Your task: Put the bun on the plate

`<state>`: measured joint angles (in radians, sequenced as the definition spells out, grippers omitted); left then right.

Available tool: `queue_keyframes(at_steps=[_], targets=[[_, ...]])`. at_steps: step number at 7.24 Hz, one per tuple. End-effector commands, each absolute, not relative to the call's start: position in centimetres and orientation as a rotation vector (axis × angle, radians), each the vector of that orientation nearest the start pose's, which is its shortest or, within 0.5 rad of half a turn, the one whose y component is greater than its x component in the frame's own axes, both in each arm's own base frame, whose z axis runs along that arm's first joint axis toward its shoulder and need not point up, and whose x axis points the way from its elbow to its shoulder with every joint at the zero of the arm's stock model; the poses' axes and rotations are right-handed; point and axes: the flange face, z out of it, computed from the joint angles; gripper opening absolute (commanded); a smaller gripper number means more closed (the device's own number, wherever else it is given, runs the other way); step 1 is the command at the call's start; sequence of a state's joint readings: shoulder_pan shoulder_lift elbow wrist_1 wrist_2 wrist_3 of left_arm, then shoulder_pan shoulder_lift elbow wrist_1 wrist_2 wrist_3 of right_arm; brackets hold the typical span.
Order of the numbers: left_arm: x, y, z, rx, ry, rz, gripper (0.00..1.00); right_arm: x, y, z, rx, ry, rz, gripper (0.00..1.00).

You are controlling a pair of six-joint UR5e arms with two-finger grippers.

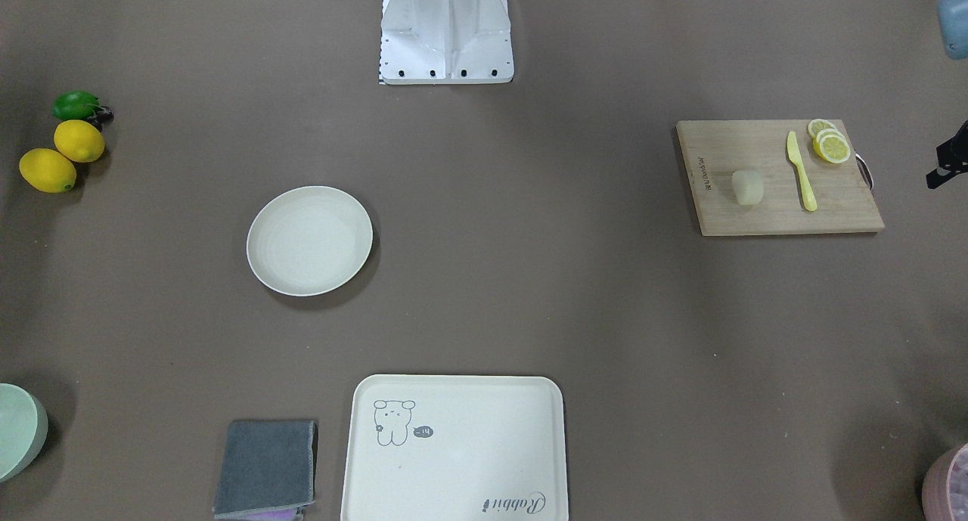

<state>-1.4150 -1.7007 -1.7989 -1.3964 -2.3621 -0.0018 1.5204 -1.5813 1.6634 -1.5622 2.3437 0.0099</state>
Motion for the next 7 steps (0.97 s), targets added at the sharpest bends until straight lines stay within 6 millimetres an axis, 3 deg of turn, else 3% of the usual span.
queue_keyframes(at_steps=[1, 3, 7], targets=[[1.6, -52.7, 51.2, 0.092, 0.794, 0.189, 0.98, 3.9, -49.4, 61.2, 0.073, -0.777, -0.077, 1.00], [1.0, -51.7, 52.6, 0.101, 0.795, 0.183, 0.98, 4.0, -49.4, 61.4, 0.071, -0.773, -0.076, 1.00], [0.8, -51.6, 52.3, 0.117, 0.799, 0.184, 0.98, 3.9, -50.0, 61.0, 0.076, -0.772, -0.077, 1.00]])
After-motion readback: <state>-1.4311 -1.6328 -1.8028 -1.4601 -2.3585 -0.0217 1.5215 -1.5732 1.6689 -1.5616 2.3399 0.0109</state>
